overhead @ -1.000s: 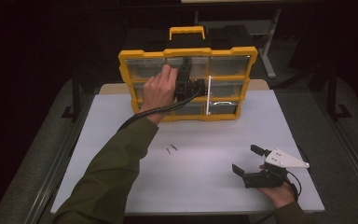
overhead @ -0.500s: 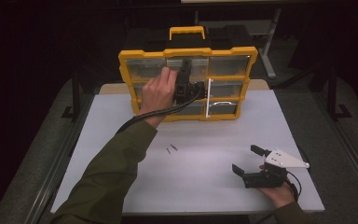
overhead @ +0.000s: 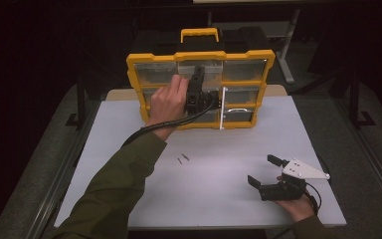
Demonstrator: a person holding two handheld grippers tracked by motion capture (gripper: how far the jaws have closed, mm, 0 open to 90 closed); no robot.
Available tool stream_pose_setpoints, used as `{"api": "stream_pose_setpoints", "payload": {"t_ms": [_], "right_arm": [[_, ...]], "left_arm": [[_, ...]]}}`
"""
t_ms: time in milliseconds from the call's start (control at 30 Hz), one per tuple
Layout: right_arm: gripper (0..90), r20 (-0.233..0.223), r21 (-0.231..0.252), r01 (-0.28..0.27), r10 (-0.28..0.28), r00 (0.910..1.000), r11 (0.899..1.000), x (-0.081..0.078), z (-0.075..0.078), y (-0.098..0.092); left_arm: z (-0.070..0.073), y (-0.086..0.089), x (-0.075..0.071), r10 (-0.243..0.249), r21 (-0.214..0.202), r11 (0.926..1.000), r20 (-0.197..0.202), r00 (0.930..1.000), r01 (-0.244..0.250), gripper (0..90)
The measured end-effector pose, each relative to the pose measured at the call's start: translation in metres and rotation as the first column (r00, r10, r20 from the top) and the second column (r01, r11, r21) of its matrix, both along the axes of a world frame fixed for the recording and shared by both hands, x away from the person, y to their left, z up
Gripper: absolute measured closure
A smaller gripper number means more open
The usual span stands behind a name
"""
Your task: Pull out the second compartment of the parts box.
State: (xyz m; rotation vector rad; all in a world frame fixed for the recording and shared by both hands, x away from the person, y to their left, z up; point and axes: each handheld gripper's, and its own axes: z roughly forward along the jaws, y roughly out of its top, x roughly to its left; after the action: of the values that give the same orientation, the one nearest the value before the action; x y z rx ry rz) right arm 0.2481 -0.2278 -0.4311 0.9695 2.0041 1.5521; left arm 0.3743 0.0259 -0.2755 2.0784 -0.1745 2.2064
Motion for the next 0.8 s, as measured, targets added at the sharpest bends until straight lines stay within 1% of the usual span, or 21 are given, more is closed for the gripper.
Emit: {"api": "stream_pose_setpoints", "payload": {"t_ms": [267, 400, 467, 800], "right_arm": [[0.2, -0.003, -0.001, -0.001, 0.001, 1.0, 1.0, 0.001, -0.001, 0.0], [0.2, -0.002, -0.001, -0.002, 0.002, 1.0, 1.0, 0.002, -0.001, 0.0], [0.2, -0.002, 0.002, -0.002, 0.002, 1.0, 1.0, 0.002, -0.001, 0.001], [0.2, -0.002, 0.001, 0.0, 0.0, 1.0, 1.0, 0.001, -0.001, 0.001]], "left_arm": [[0.002, 0.001, -0.007, -0.006, 0.005, 1.0, -0.013, 0.9999, 0.006, 79.8], [0.002, 0.0, -0.013, -0.001, 0.007, 1.0, -0.01, 1.0, 0.001, 79.7], [0.001, -0.001, -0.016, -0.007, 0.004, 1.0, -0.009, 0.9999, 0.007, 79.8], [0.001, 0.001, -0.024, -0.015, 0.002, 0.9999, -0.009, 0.9998, 0.015, 79.8]]}}
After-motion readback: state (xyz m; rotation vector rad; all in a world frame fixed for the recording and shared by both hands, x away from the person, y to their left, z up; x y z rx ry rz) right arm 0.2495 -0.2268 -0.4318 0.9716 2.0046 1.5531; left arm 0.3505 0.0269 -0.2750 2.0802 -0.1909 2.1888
